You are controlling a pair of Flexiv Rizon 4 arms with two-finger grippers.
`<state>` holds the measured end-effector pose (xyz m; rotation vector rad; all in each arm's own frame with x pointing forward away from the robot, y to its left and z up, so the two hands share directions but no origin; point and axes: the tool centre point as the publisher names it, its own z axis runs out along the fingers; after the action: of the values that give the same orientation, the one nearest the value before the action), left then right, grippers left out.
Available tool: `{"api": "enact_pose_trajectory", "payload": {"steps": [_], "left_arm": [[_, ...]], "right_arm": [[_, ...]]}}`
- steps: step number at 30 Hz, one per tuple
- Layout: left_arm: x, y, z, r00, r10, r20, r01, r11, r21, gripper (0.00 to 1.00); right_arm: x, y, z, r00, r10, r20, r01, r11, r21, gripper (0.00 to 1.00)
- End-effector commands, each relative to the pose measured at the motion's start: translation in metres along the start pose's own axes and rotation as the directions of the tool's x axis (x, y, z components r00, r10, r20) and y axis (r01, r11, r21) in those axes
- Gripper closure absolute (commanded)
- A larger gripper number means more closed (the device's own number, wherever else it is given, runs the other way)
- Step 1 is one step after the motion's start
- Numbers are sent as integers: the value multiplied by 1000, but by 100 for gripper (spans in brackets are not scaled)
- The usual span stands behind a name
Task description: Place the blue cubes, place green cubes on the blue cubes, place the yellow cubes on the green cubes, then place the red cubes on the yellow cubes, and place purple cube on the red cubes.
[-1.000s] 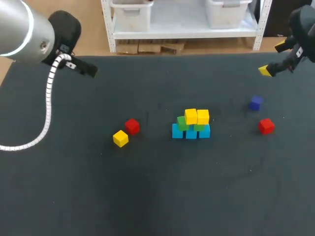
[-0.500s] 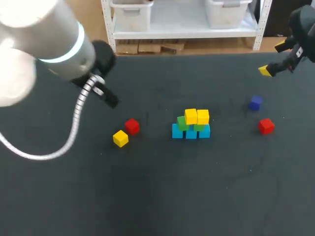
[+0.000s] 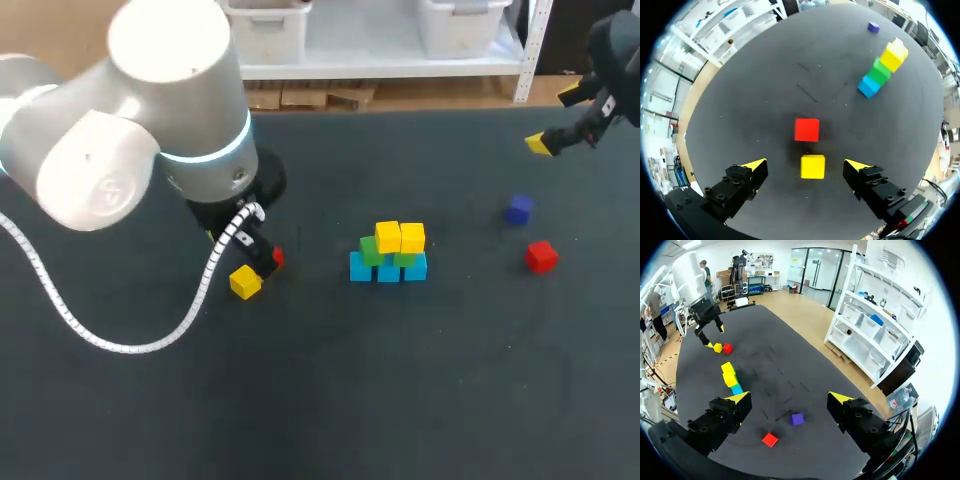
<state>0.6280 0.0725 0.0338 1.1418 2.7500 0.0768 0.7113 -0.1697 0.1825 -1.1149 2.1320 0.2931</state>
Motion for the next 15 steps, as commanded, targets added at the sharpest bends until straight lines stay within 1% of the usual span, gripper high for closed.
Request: {"api": "enact_pose_trajectory", "payload": {"steps": [1, 6, 8, 10, 12, 13, 15], "left_arm": [[-6, 3, 13, 999, 28, -31, -27, 999, 25, 0], [-6, 2, 25, 997, 46, -64, -42, 997, 62, 0], [-6, 3, 29, 996, 45, -78, -41, 998, 57, 0], [-6, 3, 33, 995, 42, -90, -37, 997, 64, 5], [-5, 4, 37, 994, 37, -105, -30, 997, 68, 15], [-5, 3, 38, 993, 38, -110, -30, 997, 71, 22], [-4, 2, 40, 991, 39, -124, -28, 996, 86, 29]], "right_arm": [[0, 0, 0, 1000, 0, 2, 0, 1000, -1, 0], [0, 0, 0, 1000, 0, 2, 0, 1000, -1, 0], [0, 0, 0, 1000, 0, 2, 0, 1000, -1, 0], [0, 0, 0, 1000, 0, 2, 0, 1000, -1, 0], [0, 0, 0, 1000, 0, 2, 0, 1000, -1, 0], [0, 0, 0, 1000, 0, 2, 0, 1000, -1, 0], [0, 0, 0, 1000, 0, 2, 0, 1000, -1, 0]]}}
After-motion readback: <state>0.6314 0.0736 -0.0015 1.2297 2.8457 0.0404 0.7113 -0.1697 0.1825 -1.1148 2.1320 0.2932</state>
